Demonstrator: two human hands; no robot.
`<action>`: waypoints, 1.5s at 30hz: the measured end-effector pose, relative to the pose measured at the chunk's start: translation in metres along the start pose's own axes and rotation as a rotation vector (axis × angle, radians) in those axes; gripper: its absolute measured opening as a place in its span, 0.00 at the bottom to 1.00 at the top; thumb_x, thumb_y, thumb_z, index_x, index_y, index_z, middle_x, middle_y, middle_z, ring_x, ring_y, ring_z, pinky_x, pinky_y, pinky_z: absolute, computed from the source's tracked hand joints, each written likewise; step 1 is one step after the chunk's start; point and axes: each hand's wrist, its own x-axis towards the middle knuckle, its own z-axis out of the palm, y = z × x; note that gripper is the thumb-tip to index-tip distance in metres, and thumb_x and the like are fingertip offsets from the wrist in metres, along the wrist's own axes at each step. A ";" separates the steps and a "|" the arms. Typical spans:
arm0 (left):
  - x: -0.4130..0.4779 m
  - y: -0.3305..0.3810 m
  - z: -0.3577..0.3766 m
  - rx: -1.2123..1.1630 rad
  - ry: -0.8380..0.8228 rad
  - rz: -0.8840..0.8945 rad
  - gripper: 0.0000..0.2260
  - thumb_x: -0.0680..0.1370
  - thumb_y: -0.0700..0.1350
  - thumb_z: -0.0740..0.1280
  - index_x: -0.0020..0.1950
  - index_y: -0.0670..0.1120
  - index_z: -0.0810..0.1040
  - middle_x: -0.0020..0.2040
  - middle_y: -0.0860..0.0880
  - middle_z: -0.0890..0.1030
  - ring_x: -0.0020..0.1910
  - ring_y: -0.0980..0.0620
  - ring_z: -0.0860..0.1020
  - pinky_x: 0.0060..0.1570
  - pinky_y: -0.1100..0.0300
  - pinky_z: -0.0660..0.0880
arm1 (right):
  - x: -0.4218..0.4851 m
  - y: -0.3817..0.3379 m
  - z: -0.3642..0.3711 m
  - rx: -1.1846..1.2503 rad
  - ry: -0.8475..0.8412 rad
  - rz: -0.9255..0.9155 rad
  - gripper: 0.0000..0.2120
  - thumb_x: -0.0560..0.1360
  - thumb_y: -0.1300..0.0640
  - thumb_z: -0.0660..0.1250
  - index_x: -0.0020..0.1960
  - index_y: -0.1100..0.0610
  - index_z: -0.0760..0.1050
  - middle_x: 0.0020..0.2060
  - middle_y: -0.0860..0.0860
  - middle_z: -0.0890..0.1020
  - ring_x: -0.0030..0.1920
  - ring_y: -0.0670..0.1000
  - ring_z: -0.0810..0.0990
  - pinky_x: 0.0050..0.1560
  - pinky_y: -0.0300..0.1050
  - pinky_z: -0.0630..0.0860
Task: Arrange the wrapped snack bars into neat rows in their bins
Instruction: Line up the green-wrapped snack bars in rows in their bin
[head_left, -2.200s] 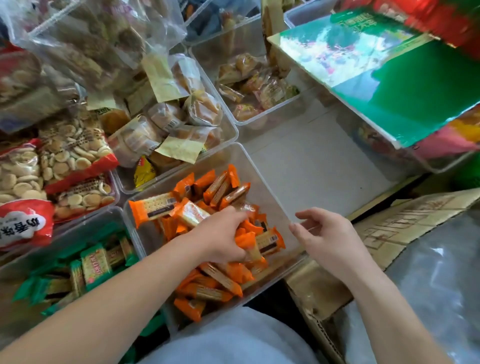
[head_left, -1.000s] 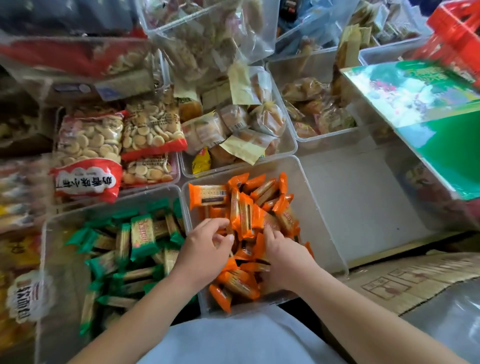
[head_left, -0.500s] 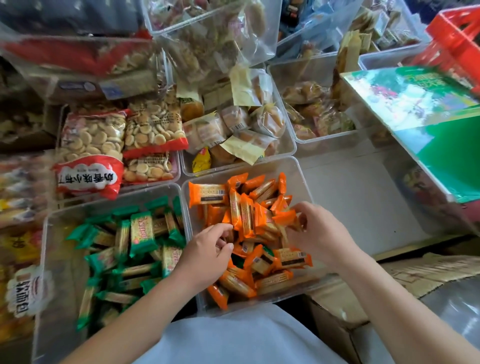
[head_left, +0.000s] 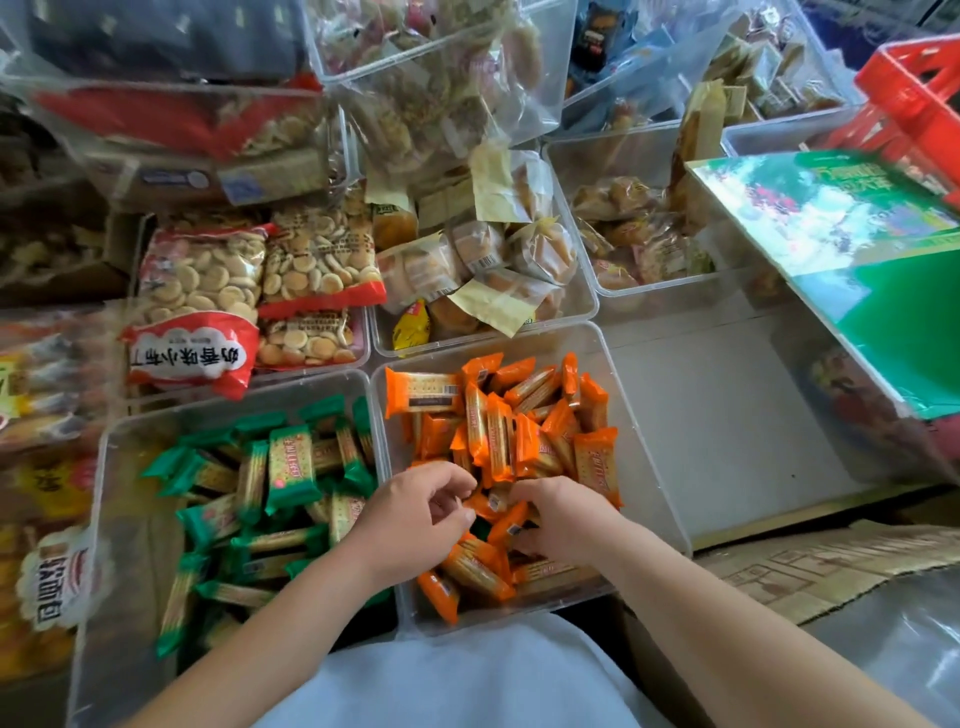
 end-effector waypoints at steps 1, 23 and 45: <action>0.000 0.000 -0.001 0.024 -0.027 0.015 0.10 0.78 0.50 0.73 0.58 0.60 0.81 0.50 0.62 0.81 0.51 0.61 0.80 0.53 0.60 0.81 | -0.002 0.003 -0.005 0.008 0.032 0.007 0.22 0.76 0.43 0.73 0.68 0.42 0.76 0.55 0.44 0.81 0.56 0.52 0.81 0.47 0.43 0.75; 0.065 0.058 0.076 0.710 -0.455 -0.042 0.26 0.80 0.55 0.71 0.77 0.52 0.70 0.71 0.50 0.77 0.68 0.45 0.76 0.63 0.47 0.78 | -0.055 0.091 -0.023 0.544 0.555 0.237 0.02 0.78 0.48 0.72 0.50 0.45 0.82 0.41 0.42 0.81 0.41 0.44 0.79 0.40 0.40 0.74; -0.011 0.045 -0.019 -0.498 0.066 -0.161 0.20 0.83 0.40 0.68 0.71 0.60 0.75 0.58 0.53 0.86 0.57 0.57 0.85 0.55 0.51 0.84 | -0.028 0.021 -0.018 0.209 0.160 0.029 0.10 0.78 0.48 0.71 0.59 0.46 0.79 0.51 0.43 0.81 0.50 0.47 0.81 0.52 0.44 0.82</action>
